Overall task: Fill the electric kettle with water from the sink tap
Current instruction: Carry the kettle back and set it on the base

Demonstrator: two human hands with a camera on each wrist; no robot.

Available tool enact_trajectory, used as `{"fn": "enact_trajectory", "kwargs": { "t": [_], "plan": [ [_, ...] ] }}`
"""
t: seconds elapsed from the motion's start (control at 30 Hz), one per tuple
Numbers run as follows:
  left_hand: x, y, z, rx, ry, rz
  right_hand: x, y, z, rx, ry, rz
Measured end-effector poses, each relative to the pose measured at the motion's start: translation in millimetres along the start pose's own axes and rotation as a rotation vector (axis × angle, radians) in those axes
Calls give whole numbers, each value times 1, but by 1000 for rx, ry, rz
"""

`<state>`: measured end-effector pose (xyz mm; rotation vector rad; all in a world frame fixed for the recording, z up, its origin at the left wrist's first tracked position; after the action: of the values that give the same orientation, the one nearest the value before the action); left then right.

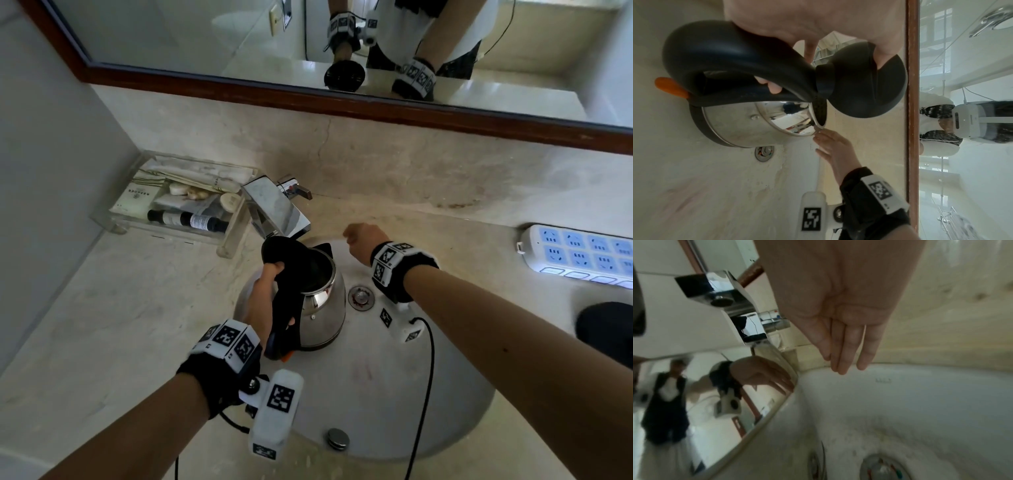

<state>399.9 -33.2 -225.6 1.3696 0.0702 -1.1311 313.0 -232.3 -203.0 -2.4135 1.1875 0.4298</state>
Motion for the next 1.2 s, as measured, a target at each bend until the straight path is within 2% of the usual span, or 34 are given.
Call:
{"fn": "enact_trajectory", "kwargs": {
  "t": [0.1, 0.23, 0.43, 0.6, 0.7, 0.87, 1.07, 1.2],
  "plan": [
    [-2, 3, -2, 20, -27, 19, -8, 11, 24, 4, -170, 13],
    [-15, 11, -5, 4, -42, 72, -19, 10, 44, 239, -212, -8],
    [-42, 25, -6, 39, -78, 28, -30, -16, 48, 481, -120, -50],
    [-70, 39, 0, 47, -101, 60, -49, -23, 38, 644, -25, 0],
    [-85, 46, 12, 76, -106, 89, -66, -16, 25, 665, 13, 6],
    [-108, 46, 49, 132, -189, 56, -107, 16, -6, 805, 143, 41],
    [-152, 34, 111, 205, -262, 86, -165, 78, -36, 787, 287, 113],
    [-183, 16, 158, 315, -320, 179, -204, 130, -45, 901, 349, 191]
  ]
}}
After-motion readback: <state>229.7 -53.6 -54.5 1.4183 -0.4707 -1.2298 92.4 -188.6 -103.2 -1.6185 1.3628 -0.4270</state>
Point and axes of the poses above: each hand's wrist, its own x-axis towards the middle knuckle, its own z-axis out of the palm, y = z × x, the point moved 5 cm from there along x, towards the middle knuckle, and after that the axes turned 10 degrees about -x, right-handed, at the moved point
